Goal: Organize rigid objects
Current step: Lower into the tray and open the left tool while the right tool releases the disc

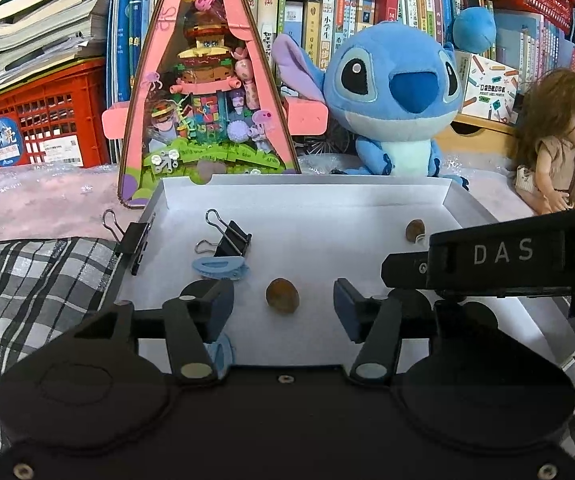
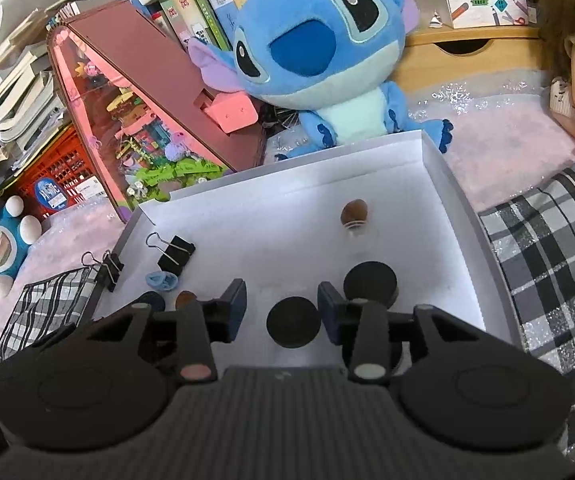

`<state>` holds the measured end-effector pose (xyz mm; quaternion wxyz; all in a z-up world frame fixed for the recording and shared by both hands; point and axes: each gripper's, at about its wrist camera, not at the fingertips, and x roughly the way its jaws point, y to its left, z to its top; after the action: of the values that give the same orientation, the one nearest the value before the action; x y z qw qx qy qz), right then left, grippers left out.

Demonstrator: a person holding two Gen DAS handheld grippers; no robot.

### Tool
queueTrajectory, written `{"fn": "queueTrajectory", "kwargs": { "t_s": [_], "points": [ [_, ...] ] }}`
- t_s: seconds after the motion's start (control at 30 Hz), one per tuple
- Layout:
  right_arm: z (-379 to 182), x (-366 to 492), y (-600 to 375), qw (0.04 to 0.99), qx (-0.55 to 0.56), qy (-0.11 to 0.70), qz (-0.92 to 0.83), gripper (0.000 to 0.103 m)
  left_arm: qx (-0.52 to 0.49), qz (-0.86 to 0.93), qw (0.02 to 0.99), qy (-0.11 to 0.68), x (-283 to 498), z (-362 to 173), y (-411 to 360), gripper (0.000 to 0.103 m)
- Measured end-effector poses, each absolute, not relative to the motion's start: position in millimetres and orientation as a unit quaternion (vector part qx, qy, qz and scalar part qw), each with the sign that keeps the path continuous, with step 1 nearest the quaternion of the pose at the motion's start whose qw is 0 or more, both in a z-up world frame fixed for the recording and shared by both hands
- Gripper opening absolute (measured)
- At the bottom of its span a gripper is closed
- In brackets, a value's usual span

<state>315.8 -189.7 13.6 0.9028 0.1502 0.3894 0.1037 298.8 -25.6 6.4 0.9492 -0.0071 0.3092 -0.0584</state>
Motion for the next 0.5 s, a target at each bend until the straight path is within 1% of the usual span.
{"fn": "queueTrajectory", "kwargs": {
  "t_s": [0.13, 0.33, 0.4, 0.43, 0.5],
  "points": [
    [17, 313, -191, 0.904, 0.151, 0.385, 0.106, 0.060, -0.008, -0.059, 0.949, 0.309, 296, 8, -25, 0.060],
    [21, 309, -193, 0.908, 0.146, 0.379, 0.108, 0.063, -0.001, -0.053, 0.949, 0.311, 292, 10, -23, 0.062],
    [22, 307, -193, 0.909, 0.146, 0.376, 0.110, 0.067, 0.000, -0.052, 0.949, 0.310, 290, 11, -22, 0.063],
    [23, 305, -193, 0.909, 0.145, 0.374, 0.112, 0.068, 0.000, -0.051, 0.949, 0.310, 288, 12, -22, 0.066],
    [26, 301, -193, 0.913, 0.139, 0.367, 0.116, 0.076, 0.001, -0.051, 0.950, 0.308, 285, 15, -20, 0.071]
  ]
}}
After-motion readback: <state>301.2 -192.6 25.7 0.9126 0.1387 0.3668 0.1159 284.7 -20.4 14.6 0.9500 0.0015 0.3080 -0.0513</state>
